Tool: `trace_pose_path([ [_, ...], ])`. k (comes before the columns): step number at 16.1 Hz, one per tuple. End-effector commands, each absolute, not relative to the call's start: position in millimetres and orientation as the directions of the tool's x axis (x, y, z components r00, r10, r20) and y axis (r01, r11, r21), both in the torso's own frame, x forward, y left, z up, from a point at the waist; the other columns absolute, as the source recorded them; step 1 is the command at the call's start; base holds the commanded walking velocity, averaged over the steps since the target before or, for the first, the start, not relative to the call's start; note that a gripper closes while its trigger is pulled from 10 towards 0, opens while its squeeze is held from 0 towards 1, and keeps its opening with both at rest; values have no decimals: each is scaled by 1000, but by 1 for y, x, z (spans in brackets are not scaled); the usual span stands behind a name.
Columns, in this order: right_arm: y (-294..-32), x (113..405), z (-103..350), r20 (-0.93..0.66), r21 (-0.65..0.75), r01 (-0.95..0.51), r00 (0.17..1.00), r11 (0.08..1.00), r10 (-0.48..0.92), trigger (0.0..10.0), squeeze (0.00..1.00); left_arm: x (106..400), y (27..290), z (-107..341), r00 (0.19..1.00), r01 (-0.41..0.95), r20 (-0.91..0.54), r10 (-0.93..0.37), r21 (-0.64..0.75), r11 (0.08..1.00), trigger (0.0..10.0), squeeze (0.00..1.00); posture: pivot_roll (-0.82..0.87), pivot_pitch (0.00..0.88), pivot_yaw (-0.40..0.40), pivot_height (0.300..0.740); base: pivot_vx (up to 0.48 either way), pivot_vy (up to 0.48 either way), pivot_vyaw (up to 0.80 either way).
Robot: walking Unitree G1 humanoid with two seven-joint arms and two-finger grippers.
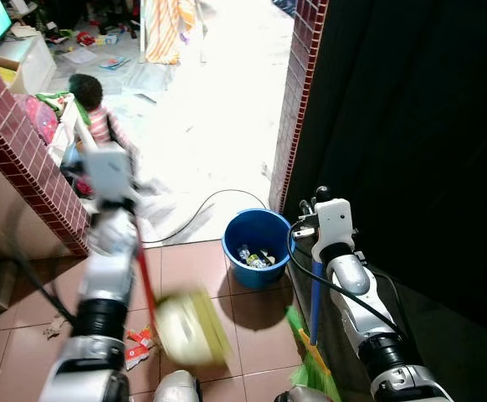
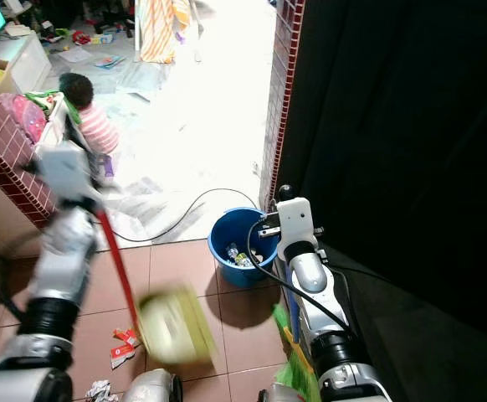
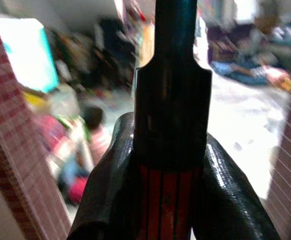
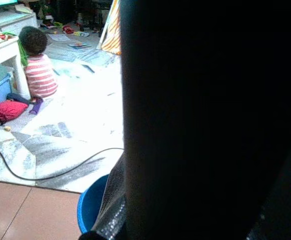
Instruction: Sweep floor
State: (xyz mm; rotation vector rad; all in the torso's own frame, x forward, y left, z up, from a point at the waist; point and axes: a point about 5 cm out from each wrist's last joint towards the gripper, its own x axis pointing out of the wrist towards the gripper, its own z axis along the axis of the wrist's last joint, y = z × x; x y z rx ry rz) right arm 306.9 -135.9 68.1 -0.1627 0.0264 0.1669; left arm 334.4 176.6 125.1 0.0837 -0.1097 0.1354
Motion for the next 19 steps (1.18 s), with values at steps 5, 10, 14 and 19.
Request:
trace_pose_path([
  [5,-135,304,62,-70,-148,-171,984,974,163,10000,0,323,150,93,998,-62,17,62,33,998,10000,0,-52,0,36,740,0,0,0],
  [10,-134,307,63,-68,-147,-173,984,974,165,10000,0,315,119,88,999,36,-6,-36,-25,999,10000,0,-44,0,35,740,0,218,0],
  [14,-130,310,66,-57,-146,-176,984,973,170,10000,0,311,102,92,994,108,14,-108,-16,994,10000,0,-46,0,41,740,0,480,0],
  [19,-130,313,70,-46,-153,-184,983,971,179,10000,0,314,85,117,981,164,106,-164,7,986,10000,0,-47,0,30,740,0,480,0],
])
